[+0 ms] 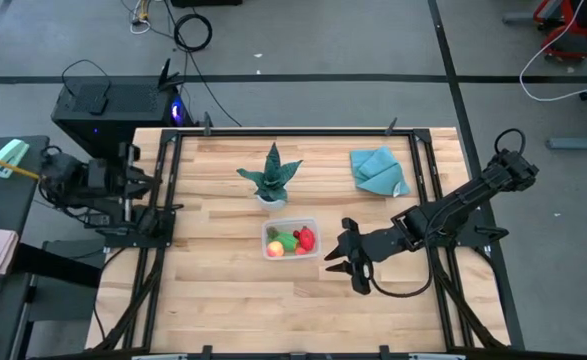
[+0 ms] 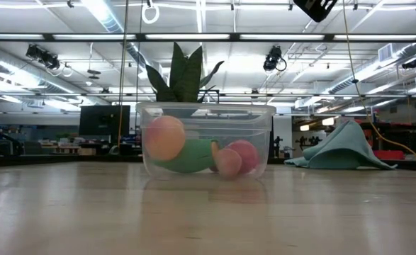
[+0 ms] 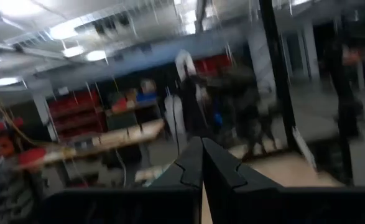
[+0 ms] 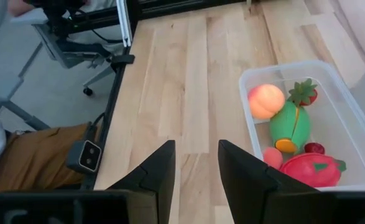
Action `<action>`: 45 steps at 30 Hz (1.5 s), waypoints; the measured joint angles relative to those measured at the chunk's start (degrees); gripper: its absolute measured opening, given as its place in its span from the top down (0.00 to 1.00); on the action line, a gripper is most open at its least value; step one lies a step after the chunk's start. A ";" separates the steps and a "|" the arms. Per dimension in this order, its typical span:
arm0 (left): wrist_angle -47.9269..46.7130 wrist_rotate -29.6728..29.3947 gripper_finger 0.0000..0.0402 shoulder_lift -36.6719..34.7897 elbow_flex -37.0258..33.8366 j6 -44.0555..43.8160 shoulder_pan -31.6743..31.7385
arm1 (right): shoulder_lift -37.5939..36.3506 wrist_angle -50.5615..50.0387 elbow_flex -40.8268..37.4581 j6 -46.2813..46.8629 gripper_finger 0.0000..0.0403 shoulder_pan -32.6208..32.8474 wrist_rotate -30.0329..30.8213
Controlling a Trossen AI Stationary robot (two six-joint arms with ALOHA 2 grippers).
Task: Pick and placing Produce into tupperware
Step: Return to Home Position
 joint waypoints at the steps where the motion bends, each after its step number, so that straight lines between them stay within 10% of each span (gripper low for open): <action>1: 2.07 0.15 0.98 0.34 -0.76 -0.27 -0.18 | 0.00 0.12 0.01 0.00 0.68 -0.18 0.00; 17: 3.97 3.80 0.98 -0.55 -8.73 -3.30 -1.25 | 0.00 1.02 0.01 -0.46 0.68 -0.04 0.06; 28: 37.21 15.43 0.98 -0.50 -29.76 2.30 -0.56 | 0.00 1.35 0.01 -2.11 0.68 -0.26 0.21; 45: 40.82 23.14 0.99 -0.42 -40.15 -11.06 14.14 | 0.00 1.42 0.01 -2.40 0.68 -0.26 0.21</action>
